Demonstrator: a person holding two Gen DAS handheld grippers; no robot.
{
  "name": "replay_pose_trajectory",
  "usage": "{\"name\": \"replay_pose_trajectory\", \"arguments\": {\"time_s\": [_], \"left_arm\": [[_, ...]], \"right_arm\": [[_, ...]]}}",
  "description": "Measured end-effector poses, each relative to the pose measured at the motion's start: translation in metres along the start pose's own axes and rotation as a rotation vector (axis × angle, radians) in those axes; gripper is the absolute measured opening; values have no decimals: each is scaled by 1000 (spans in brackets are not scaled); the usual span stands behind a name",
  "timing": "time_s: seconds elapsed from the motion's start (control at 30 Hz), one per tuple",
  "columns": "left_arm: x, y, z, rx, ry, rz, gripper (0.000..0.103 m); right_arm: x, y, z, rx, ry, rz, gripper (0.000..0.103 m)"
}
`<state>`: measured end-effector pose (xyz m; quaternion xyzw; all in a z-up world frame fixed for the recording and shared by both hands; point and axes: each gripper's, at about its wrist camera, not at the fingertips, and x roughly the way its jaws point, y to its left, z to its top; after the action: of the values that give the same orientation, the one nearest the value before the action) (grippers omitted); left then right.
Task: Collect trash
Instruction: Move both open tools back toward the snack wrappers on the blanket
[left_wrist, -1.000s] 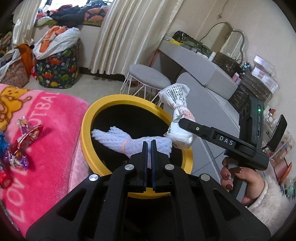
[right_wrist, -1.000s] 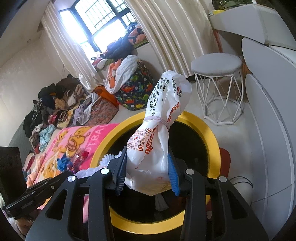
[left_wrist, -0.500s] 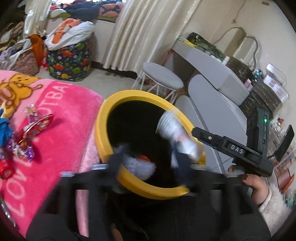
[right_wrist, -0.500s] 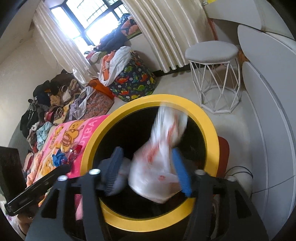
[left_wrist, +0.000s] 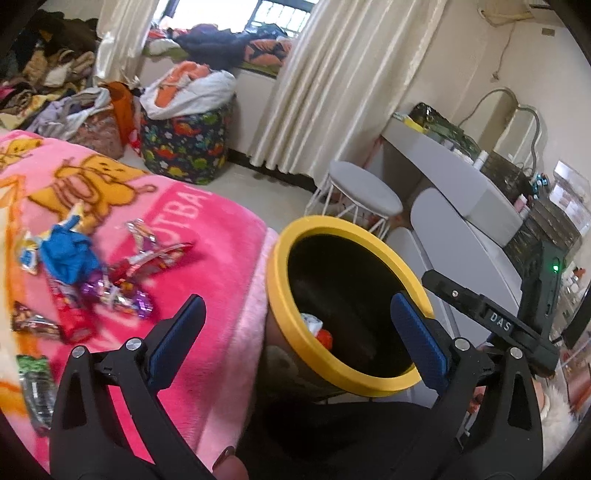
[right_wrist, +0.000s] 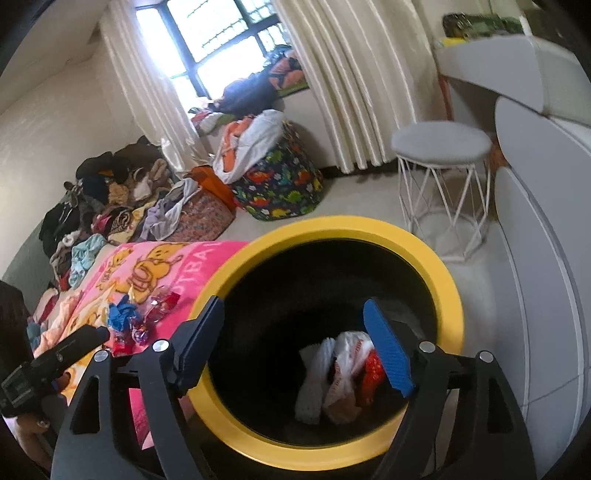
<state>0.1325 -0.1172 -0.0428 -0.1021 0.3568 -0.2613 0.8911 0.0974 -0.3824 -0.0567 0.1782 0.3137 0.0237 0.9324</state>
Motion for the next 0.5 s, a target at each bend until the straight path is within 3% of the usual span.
{"name": "replay_pose_trajectory", "arguments": {"time_s": [0.5], "left_arm": [[-43,29,10,8,-107,74,92]], "right_arm": [[-6,51,0,-97,-45,67,81]]}}
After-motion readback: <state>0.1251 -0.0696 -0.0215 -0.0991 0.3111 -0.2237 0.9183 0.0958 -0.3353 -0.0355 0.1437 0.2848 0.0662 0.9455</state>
